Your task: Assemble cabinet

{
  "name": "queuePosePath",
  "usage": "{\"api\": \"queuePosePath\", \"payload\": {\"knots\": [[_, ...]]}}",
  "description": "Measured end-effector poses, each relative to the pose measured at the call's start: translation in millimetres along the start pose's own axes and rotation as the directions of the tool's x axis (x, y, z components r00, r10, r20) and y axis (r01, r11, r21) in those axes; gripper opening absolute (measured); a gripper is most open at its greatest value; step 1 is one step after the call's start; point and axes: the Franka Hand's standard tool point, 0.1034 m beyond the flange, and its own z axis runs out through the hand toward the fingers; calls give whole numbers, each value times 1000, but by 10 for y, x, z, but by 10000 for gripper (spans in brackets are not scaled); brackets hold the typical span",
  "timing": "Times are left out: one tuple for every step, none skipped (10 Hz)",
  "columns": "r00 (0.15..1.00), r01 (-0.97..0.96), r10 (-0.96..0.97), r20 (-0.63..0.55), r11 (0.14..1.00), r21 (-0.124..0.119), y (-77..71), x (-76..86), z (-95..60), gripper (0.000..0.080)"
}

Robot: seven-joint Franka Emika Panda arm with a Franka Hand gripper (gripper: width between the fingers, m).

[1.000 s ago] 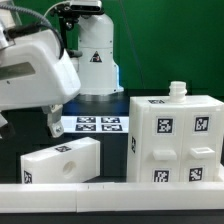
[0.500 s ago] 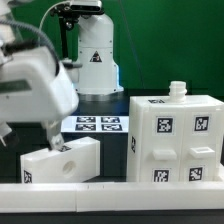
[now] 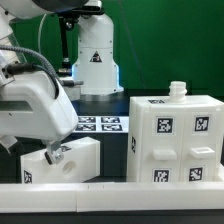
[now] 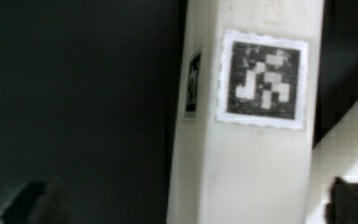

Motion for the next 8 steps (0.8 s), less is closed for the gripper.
{"api": "queuePosePath", "payload": {"knots": [[1000,0,0,0,1000,0,0,0,0,591],[1000,0,0,0,1000,0,0,0,0,591],[1000,0,0,0,1000,0,0,0,0,409],[1000,0,0,-1,1000,0,1,2,-2,279],[1000,0,0,-1,1000,0,2,2,-2,279],[1000,-13,13,16,1000,6,40,-26,-2,284],[998,-39,38,52,999,9,151,-96,-8,284],[995,-57,57,86,998,6,264,-208,-18,284]]}}
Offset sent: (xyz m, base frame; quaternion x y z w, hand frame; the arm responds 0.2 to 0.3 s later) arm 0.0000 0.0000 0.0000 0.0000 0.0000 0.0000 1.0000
